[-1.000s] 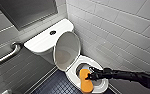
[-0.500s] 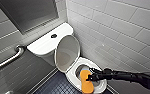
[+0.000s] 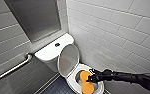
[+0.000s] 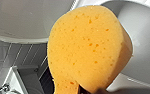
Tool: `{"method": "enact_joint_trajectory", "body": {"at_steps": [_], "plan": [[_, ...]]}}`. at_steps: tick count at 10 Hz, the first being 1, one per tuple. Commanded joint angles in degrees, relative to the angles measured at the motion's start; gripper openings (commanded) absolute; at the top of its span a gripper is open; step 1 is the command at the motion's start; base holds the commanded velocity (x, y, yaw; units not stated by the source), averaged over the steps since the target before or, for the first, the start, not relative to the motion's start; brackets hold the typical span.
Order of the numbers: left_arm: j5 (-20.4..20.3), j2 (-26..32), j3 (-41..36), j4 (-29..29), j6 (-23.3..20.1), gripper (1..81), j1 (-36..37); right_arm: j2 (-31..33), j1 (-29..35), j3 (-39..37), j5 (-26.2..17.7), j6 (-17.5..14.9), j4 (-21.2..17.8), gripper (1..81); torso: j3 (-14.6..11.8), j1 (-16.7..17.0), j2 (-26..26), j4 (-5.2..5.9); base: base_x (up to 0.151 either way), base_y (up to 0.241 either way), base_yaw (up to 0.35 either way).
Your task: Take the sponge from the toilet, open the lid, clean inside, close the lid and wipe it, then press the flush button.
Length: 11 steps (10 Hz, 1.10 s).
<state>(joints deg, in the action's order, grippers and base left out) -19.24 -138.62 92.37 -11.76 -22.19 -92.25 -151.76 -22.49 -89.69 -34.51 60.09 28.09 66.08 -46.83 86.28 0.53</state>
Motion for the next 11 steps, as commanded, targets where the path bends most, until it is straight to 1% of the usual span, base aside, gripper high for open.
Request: {"method": "enact_joint_trajectory", "body": {"at_steps": [1, 2, 3, 4, 7, 8, 9, 11], "plan": [[5.17, 2.82, -3.95, 0.95, -0.14, 81.1, -1.05, 0.99, 6.35, 1.89, -1.79, 0.21, -0.84, 1.0, 0.13, 3.56, -5.53, 0.0, 0.0, 0.0, 0.0], [5.17, 3.51, -4.56, 0.95, -0.14, 81.1, -0.79, 1.95, 6.01, 2.5, -3.07, 0.21, -1.19, 1.0, -0.57, 0.99, -1.31, 0.0, 0.0, 0.0, 0.0], [5.09, 3.95, -4.91, 0.95, -0.14, 81.1, -0.36, 3.62, 4.87, 2.86, -5.82, 0.29, -1.11, 1.0, -1.05, 1.27, -1.66, 0.0, 0.0, 0.0, 0.0], [5.17, 4.4, -5.62, 0.95, -0.14, 81.1, 0.35, 6.0, 2.93, 3.04, -6.36, 0.21, -0.93, 1.0, -1.29, 1.58, -2.21, 0.0, 0.0, 0.0, 0.0], [5.53, 6.95, -9.75, 0.95, -0.05, 81.1, 4.65, 15.5, -4.26, 4.97, -5.22, -0.41, -0.75, 1.0, -1.35, 1.64, -2.12, 0.0, 0.0, 0.0, 0.0], [5.88, 7.56, -10.89, 0.95, 0.04, 81.1, 6.06, 17.52, -7.08, 5.41, -3.9, -0.41, -0.75, 1.0, -1.35, 1.64, -2.12, 0.0, 0.0, 0.0, 0.0], [5.97, 7.83, -12.03, 0.95, 0.04, 81.1, 6.59, 19.35, -9.98, 5.06, -1.1, -0.41, -0.75, 1.0, -1.35, 1.64, -2.12, 0.0, 0.0, 0.0, 0.0], [5.97, 8.09, -12.21, 1.22, -0.05, 81.1, 7.38, 22.87, -16.65, 5.5, 2.07, -0.5, -0.41, 1.0, -1.35, 1.64, -2.12, 0.0, 0.0, 0.0, 0.0]]}}
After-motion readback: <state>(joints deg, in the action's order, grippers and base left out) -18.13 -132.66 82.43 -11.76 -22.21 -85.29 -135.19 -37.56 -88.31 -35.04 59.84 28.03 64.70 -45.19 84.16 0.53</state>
